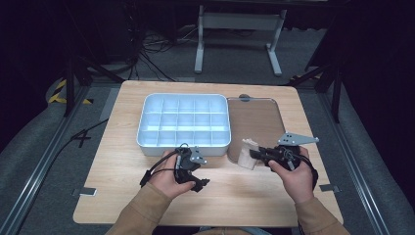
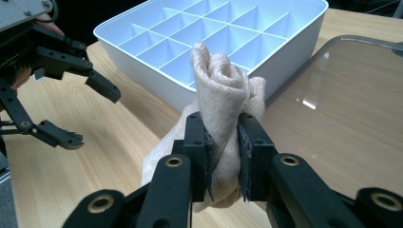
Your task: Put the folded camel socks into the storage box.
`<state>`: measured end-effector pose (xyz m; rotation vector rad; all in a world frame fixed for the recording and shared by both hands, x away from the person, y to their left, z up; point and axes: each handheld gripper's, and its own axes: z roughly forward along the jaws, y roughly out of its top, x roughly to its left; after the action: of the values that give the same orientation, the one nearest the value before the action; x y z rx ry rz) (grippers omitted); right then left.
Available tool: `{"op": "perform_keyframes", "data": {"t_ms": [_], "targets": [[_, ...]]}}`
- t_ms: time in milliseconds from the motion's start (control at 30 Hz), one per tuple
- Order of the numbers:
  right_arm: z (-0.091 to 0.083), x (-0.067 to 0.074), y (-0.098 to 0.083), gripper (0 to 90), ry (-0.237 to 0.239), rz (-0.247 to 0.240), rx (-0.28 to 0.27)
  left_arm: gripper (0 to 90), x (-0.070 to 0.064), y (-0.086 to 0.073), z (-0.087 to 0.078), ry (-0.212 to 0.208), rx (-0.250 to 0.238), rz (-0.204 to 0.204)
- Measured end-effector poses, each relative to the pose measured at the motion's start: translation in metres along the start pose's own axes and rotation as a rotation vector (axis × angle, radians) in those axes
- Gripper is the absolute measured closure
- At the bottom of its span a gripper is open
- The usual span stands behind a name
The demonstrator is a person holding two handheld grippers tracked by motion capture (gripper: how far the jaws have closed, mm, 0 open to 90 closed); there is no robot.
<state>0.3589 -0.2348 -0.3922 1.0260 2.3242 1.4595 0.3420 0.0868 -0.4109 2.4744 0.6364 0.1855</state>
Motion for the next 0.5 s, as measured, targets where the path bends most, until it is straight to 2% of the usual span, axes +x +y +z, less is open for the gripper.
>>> {"op": "perform_keyframes", "data": {"t_ms": [100, 233, 267, 400, 500], "targets": [[0.002, -0.001, 0.003, 76.7, 0.005, -0.007, 0.001, 27.5, 0.001, -0.004, -0.004, 0.008, -0.007, -0.012], [0.005, -0.002, 0.005, 76.7, 0.01, -0.025, 0.0, 27.4, 0.002, -0.008, -0.009, -0.008, -0.048, -0.02], [0.007, -0.002, 0.007, 76.6, 0.025, -0.038, -0.001, 26.8, 0.003, -0.011, -0.015, -0.006, -0.064, -0.029], [0.01, -0.003, 0.01, 76.5, 0.036, -0.052, -0.003, 25.7, 0.006, -0.017, -0.022, -0.003, -0.077, -0.049], [0.013, -0.005, 0.016, 76.4, 0.05, -0.054, -0.003, 24.5, 0.008, -0.024, -0.028, 0.018, -0.062, -0.068]]}}
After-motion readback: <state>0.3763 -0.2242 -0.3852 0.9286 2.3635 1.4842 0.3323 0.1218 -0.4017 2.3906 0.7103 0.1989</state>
